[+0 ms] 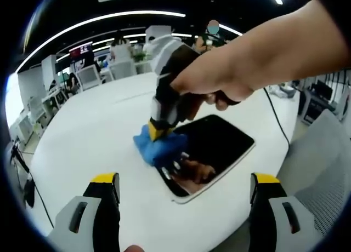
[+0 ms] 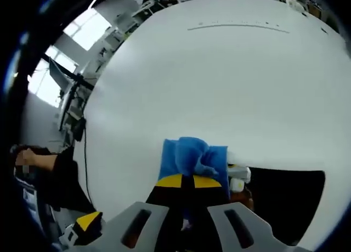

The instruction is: Wipe the mirror surface with the cleaning cloth until all visible marks leave the cleaned area.

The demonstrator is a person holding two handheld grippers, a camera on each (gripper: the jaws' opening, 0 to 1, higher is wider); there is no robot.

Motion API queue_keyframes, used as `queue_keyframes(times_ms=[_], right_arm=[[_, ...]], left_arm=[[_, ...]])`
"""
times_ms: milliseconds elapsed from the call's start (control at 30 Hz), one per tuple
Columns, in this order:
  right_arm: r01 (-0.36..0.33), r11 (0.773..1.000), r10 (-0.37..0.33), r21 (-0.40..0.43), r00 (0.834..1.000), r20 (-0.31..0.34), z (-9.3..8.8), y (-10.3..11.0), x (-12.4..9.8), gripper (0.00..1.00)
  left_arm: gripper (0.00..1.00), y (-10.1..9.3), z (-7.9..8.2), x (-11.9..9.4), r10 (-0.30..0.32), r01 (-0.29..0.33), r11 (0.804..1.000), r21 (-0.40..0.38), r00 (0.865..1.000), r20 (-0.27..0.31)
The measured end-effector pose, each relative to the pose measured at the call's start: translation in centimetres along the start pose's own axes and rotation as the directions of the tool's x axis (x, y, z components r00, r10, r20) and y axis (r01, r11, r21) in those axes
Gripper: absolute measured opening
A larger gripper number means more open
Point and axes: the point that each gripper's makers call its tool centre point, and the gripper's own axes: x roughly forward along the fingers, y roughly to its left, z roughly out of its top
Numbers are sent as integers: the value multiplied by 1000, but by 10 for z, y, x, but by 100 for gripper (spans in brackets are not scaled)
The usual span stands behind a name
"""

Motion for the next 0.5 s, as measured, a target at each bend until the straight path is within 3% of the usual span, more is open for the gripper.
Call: queue_keyframes(times_ms=[500], right_arm=[[-24,1000,24,-14,1000,-10,-19,4,-2,0]], left_arm=[[99,-2,-2,1,-8,8,1000,-1,1000,-8]])
